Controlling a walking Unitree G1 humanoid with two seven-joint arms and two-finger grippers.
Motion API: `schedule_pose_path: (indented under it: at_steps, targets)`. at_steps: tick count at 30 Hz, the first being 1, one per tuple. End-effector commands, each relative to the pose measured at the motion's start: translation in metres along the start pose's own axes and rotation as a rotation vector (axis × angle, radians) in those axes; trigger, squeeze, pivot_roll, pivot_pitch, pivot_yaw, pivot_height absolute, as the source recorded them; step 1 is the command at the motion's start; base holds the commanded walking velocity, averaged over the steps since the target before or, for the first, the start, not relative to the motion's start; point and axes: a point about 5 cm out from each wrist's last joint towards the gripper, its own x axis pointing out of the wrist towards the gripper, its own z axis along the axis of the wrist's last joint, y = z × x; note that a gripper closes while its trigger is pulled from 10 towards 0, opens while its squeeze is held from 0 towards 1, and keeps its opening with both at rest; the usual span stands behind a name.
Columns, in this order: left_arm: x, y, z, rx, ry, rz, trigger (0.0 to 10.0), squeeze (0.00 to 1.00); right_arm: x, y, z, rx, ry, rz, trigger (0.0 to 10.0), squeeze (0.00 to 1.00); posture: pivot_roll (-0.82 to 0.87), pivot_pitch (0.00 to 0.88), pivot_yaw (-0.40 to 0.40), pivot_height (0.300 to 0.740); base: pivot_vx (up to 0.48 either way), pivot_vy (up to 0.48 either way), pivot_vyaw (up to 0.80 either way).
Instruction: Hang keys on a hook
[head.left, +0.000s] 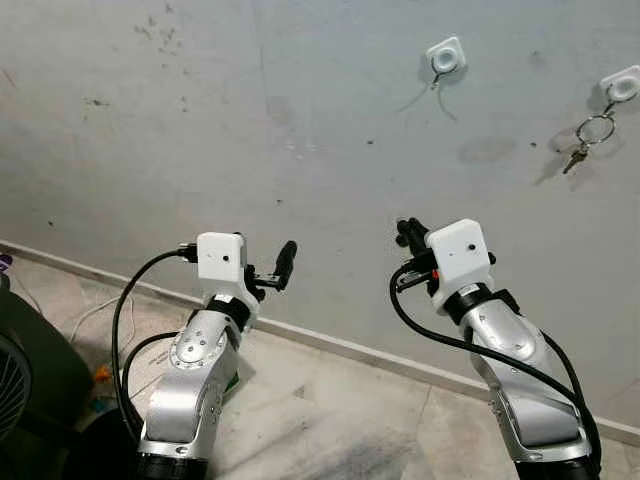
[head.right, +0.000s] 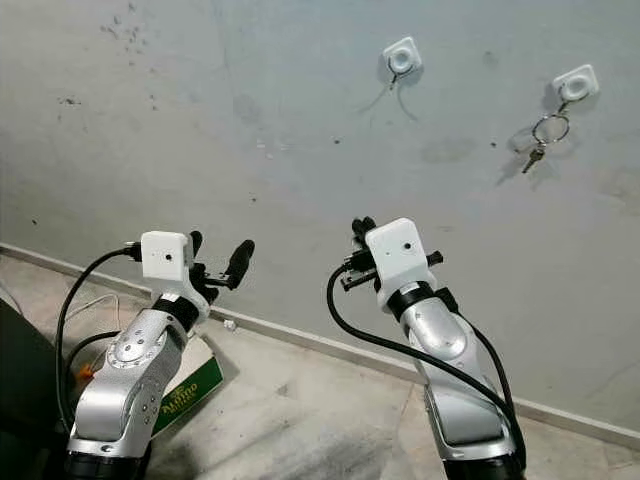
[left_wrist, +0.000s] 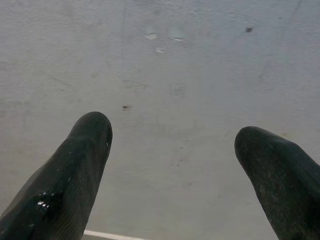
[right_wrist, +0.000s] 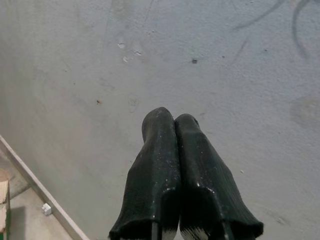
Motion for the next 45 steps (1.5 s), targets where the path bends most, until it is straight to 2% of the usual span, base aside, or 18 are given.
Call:
schedule_pose_path:
  at_steps: [1, 24, 45]
  targets:
    - [-0.0011, 0.0005, -0.0009, -0.001, 0.005, 0.004, 10.0, 0.0, 0.0009, 0.0, 0.0027, -0.008, -0.007, 0.004, 10.0, 0.0, -0.06, 0.058, 0.018, 0.74, 0.0, 0.0, 0.0]
    - [-0.0007, -0.0005, 0.0013, -0.031, -0.016, -0.014, 10.0, 0.0, 0.0035, 0.0002, 0.0039, -0.013, -0.016, 0.009, 10.0, 0.0, -0.06, 0.046, 0.014, 0.74, 0.0, 0.0, 0.0]
    - [0.0008, -0.0021, 0.001, -0.031, -0.015, -0.028, 10.0, 0.0, 0.0043, -0.0002, 0.0033, -0.018, -0.017, 0.004, 10.0, 0.0, -0.06, 0.041, 0.018, 0.74, 0.281, 0.0, 0.0]
